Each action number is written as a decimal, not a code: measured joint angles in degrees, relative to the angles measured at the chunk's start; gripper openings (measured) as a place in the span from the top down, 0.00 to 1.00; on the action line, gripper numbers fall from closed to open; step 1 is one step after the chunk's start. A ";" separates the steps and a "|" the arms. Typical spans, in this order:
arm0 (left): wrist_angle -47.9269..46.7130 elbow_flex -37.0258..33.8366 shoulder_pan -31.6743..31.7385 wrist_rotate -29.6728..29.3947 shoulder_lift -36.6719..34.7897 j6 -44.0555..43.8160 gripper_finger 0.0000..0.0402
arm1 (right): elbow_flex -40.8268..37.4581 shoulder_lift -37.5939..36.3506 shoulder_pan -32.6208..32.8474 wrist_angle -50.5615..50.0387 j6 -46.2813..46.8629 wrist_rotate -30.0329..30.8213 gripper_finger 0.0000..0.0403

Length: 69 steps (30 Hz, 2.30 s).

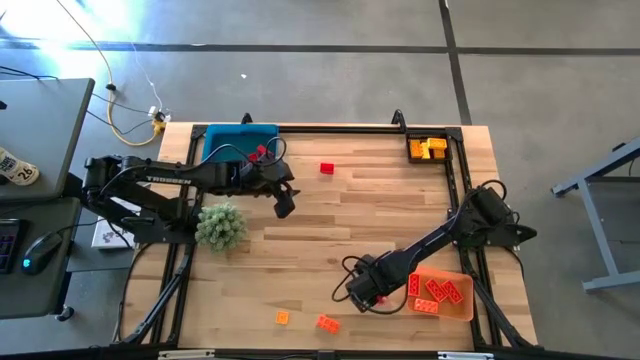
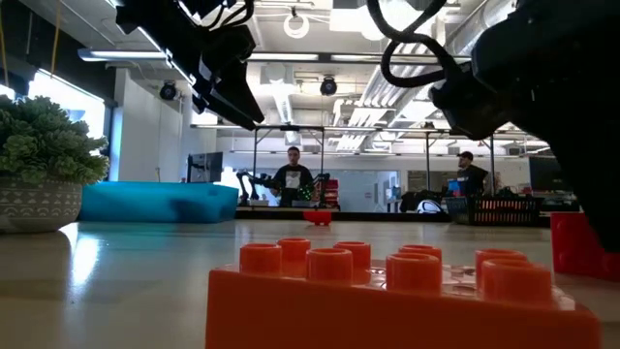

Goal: Sort & place blocks by color
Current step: Put the red game piece into the blue bin

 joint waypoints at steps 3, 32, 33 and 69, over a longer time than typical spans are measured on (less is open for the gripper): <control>0.00 0.00 0.00 -0.01 0.01 0.00 0.48 | 0.00 -0.04 0.57 -0.19 1.11 -0.22 0.47; 0.09 0.00 2.48 14.47 0.00 3.02 0.48 | 0.09 -4.99 -5.95 1.30 -5.54 5.35 0.84; 0.11 0.00 2.93 16.23 0.00 3.02 0.48 | 0.09 -5.77 -6.85 1.60 -6.89 6.10 0.84; 11.12 0.00 5.22 39.27 0.00 2.95 0.48 | 0.09 -13.61 -28.54 31.98 -42.95 3.70 0.84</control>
